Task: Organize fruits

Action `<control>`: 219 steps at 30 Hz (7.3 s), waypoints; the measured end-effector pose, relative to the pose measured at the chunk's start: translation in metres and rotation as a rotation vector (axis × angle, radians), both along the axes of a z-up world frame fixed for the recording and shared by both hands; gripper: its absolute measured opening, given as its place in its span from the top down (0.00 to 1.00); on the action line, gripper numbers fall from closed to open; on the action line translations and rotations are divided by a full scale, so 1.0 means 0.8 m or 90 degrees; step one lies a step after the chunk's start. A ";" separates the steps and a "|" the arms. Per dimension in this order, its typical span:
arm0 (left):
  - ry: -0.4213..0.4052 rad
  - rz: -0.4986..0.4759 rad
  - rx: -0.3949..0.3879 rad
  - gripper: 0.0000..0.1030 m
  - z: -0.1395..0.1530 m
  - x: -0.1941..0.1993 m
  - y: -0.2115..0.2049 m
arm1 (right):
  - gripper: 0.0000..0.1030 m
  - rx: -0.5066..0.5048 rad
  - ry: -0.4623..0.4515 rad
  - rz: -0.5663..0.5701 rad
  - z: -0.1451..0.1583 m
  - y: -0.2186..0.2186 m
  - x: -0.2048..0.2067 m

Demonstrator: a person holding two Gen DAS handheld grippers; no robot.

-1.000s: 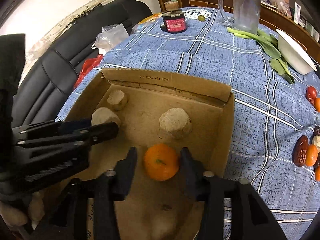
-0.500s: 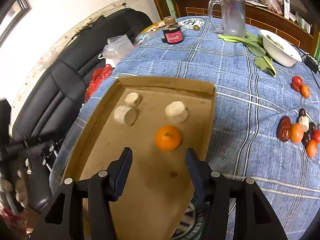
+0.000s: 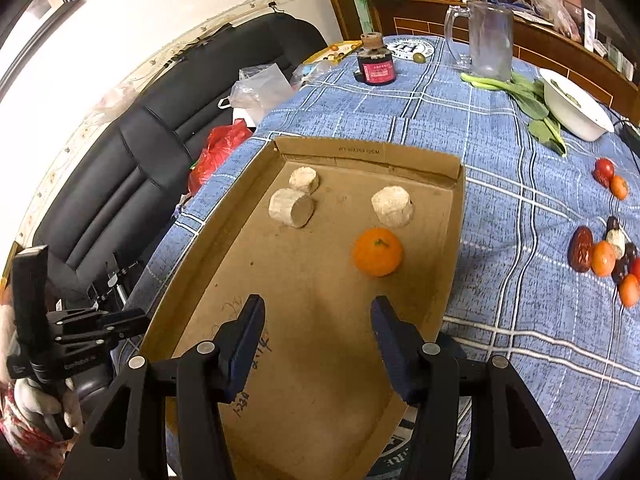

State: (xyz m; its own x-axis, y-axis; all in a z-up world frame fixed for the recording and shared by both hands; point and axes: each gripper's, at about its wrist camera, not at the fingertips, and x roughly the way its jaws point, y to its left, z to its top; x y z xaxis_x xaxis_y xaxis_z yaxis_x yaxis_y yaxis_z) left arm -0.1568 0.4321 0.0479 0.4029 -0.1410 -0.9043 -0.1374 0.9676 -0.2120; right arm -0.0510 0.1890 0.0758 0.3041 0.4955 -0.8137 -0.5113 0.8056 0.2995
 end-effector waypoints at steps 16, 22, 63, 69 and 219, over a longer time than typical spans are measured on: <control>0.032 -0.123 0.030 0.83 -0.017 0.017 -0.036 | 0.42 -0.013 -0.008 -0.022 0.006 -0.014 -0.008; 0.014 -0.079 0.016 0.84 -0.019 0.023 -0.026 | 0.42 -0.013 -0.013 -0.027 0.009 -0.016 -0.012; -0.030 -0.199 -0.051 0.84 0.016 0.231 -0.363 | 0.43 -0.060 -0.006 -0.317 -0.032 -0.353 0.088; 0.004 -0.168 -0.035 0.84 -0.018 0.253 -0.380 | 0.43 -0.061 -0.011 -0.276 -0.049 -0.340 0.121; -0.016 -0.155 -0.012 0.75 -0.038 0.313 -0.446 | 0.56 -0.091 -0.022 -0.285 -0.069 -0.407 0.203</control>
